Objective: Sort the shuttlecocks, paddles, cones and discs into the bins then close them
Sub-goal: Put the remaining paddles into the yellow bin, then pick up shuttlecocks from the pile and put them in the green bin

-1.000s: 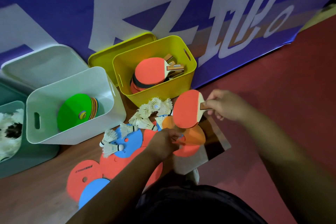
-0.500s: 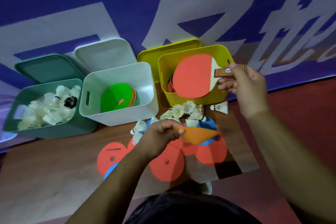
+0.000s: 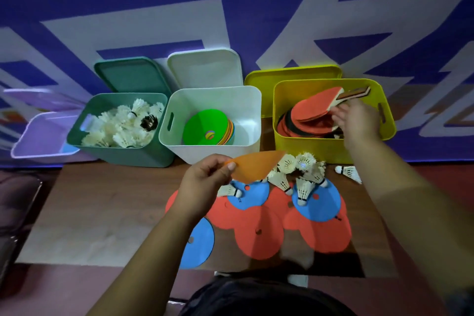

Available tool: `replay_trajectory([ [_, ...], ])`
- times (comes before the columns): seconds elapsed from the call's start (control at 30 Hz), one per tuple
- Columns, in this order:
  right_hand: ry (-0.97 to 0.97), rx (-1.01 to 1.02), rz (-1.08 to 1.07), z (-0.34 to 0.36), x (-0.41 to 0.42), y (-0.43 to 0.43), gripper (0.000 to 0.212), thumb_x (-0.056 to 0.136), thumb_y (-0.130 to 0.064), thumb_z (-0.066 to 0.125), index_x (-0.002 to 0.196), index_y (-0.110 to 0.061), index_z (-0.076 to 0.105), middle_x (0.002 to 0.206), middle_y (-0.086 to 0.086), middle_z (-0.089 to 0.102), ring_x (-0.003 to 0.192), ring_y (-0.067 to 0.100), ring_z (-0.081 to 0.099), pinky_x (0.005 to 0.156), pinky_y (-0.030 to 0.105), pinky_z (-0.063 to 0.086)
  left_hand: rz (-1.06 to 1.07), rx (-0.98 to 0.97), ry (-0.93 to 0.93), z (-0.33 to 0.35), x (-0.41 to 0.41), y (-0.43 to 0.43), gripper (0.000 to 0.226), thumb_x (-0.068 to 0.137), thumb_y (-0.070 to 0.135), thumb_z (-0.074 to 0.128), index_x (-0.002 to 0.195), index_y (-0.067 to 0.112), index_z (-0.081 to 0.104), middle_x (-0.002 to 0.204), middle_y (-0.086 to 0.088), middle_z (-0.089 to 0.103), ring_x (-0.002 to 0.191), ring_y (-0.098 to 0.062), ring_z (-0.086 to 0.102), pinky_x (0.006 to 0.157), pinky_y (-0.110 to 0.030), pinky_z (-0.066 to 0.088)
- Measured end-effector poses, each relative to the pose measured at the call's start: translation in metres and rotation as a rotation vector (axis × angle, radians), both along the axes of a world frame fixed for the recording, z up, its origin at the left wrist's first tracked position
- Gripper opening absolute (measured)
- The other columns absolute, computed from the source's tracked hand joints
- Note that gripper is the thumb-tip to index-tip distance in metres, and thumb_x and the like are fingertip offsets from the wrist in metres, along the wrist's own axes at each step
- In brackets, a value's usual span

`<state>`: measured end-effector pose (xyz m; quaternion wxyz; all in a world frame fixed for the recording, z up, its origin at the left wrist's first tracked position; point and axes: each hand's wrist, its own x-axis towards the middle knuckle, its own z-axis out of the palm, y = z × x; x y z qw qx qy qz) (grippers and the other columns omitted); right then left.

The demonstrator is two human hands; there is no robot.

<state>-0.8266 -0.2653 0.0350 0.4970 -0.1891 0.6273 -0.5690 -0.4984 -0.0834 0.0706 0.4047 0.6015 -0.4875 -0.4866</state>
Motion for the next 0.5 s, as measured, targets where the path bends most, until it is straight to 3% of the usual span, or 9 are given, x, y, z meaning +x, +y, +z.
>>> replay_trajectory([
  [0.1,-0.119,0.010,0.009,-0.006,0.014,0.000,0.044,0.104,-0.009,0.048,0.148,-0.002,0.051,0.130,0.009,0.066,0.102,0.011,0.073,0.098,0.031,0.059,0.045,0.011,-0.023,-0.007,0.008,0.001,0.010,0.100,0.024,0.071,0.097,0.016,0.076,0.085,-0.015,0.070,0.079,-0.018,0.061,0.081,-0.042,0.051],
  [0.27,-0.092,0.059,0.056,-0.020,0.031,0.022,0.046,0.104,-0.006,0.048,0.149,0.002,0.047,0.125,0.006,0.063,0.112,0.018,0.070,0.087,0.024,0.058,0.112,-0.045,-0.185,-0.003,0.018,-0.007,0.005,0.099,0.025,0.073,0.096,0.025,0.077,0.094,0.004,0.074,0.090,-0.013,0.069,0.085,-0.035,0.054],
  [0.37,0.002,0.029,0.123,-0.019,0.036,0.035,0.050,0.104,-0.005,0.046,0.154,-0.003,0.044,0.112,0.001,0.067,0.112,0.017,0.069,0.104,0.030,0.053,0.104,-0.134,-0.287,0.009,0.025,-0.018,0.007,0.099,0.025,0.072,0.099,0.030,0.077,0.100,0.007,0.073,0.099,-0.011,0.069,0.088,-0.032,0.053],
  [0.43,0.073,0.020,0.162,-0.015,0.042,0.041,0.046,0.104,-0.007,0.047,0.150,-0.006,0.051,0.109,-0.003,0.068,0.112,0.017,0.071,0.108,0.036,0.053,0.107,-0.169,-0.260,0.016,0.031,-0.027,0.007,0.099,0.025,0.073,0.102,0.029,0.077,0.103,0.005,0.074,0.103,-0.014,0.070,0.093,-0.039,0.055],
  [0.5,0.148,0.010,0.213,-0.012,0.050,0.049,0.034,0.104,-0.009,0.048,0.133,-0.010,0.065,0.109,-0.003,0.072,0.107,0.019,0.076,0.100,0.038,0.058,0.125,-0.186,-0.225,0.023,0.039,-0.036,0.008,0.099,0.027,0.072,0.104,0.031,0.077,0.105,0.004,0.075,0.105,-0.017,0.071,0.096,-0.046,0.056],
])
